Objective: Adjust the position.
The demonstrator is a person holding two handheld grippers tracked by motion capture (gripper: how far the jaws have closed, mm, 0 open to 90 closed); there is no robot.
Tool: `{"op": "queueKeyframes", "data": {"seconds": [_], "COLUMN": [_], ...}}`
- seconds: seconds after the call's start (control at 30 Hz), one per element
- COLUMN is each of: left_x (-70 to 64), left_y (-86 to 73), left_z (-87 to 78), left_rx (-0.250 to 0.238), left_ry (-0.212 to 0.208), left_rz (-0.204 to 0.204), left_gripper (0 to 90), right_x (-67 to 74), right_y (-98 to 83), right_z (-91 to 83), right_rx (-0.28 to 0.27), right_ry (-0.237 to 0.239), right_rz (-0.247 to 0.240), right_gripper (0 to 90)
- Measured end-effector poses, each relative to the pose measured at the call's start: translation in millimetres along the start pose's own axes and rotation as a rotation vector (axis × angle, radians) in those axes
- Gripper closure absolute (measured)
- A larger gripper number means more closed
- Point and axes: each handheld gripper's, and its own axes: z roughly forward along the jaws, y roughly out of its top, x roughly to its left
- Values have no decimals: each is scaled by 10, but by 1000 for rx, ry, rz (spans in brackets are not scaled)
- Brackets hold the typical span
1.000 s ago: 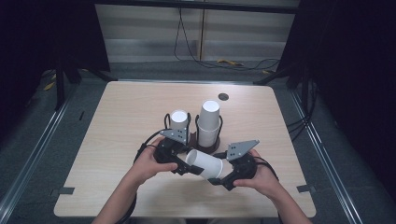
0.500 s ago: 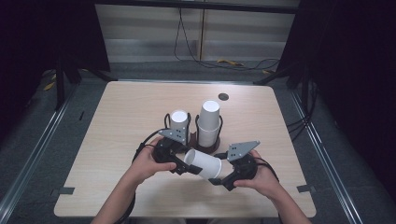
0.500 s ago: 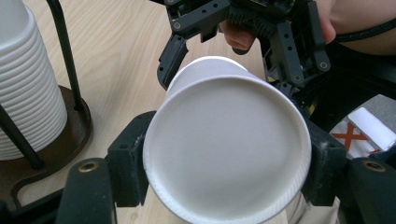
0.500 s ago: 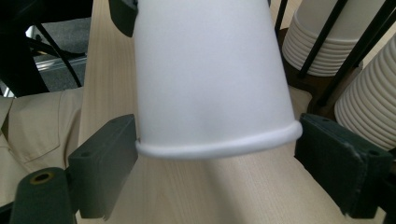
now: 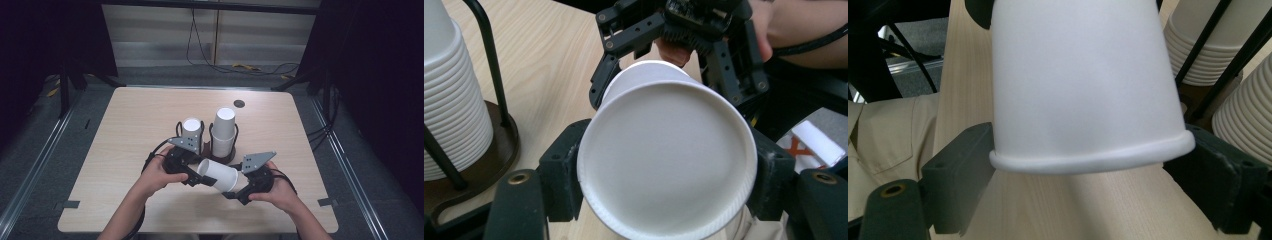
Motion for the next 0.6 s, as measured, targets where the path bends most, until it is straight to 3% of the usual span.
{"op": "queueKeyframes", "data": {"seconds": [0.2,0.6], "left_x": [7,15], "left_y": [-9,-20], "left_z": [6,40], "left_rx": [0,9], "left_ry": [3,-9], "left_rz": [-1,-9], "left_gripper": [316,316], "right_x": [-9,-10], "right_y": [0,-1], "right_z": [-21,-28], "right_rx": [-14,-12], "right_ry": [-5,-22], "right_rz": [6,-1], "right_gripper": [181,143]}}
